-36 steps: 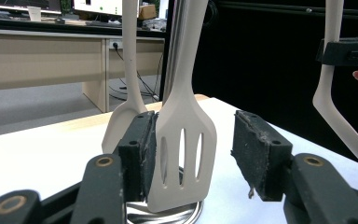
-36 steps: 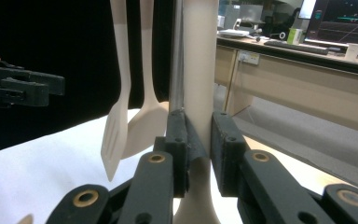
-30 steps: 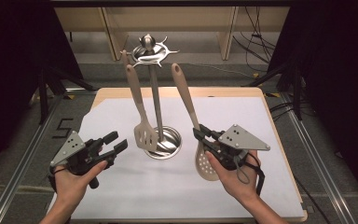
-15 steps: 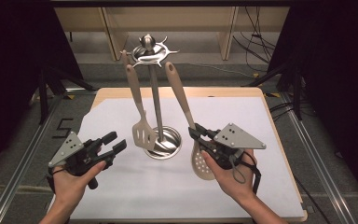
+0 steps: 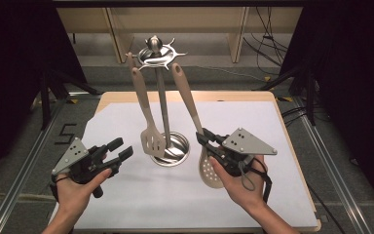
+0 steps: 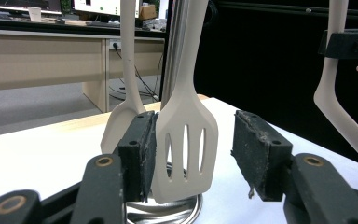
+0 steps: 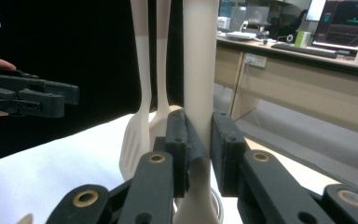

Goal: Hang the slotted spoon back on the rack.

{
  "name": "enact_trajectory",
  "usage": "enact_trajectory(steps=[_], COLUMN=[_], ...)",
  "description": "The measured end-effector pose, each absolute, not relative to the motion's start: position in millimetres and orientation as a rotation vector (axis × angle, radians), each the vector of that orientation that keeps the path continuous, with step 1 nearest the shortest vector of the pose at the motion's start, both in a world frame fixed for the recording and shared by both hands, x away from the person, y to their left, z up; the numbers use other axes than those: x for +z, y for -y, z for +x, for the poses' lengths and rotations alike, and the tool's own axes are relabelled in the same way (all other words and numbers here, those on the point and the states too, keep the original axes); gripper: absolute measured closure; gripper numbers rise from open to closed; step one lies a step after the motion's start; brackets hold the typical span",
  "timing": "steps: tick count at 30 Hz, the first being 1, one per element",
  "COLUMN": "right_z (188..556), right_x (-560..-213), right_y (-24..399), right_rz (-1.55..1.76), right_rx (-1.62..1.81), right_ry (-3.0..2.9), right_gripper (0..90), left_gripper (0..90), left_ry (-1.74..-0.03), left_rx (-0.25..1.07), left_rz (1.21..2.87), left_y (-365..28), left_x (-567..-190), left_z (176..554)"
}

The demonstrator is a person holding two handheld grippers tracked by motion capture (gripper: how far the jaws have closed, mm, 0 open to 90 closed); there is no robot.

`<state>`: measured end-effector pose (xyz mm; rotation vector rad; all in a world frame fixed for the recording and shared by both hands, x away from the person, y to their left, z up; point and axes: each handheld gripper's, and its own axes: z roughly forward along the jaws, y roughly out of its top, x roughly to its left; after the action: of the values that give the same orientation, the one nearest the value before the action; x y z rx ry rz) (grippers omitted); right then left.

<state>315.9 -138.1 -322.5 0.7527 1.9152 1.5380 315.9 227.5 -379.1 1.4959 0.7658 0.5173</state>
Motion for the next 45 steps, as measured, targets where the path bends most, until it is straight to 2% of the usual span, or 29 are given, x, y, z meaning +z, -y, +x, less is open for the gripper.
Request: enact_trajectory(steps=[45], right_z=[327], right_x=[-328], right_y=[120], right_rz=[0.839], right_rx=[1.495], right_ry=[-1.993], right_gripper=[78.9], left_gripper=[48.6], left_ry=[-0.767], left_rx=[0.514], left_rz=[1.496], left_y=[-229], left_x=[-381], left_z=[315])
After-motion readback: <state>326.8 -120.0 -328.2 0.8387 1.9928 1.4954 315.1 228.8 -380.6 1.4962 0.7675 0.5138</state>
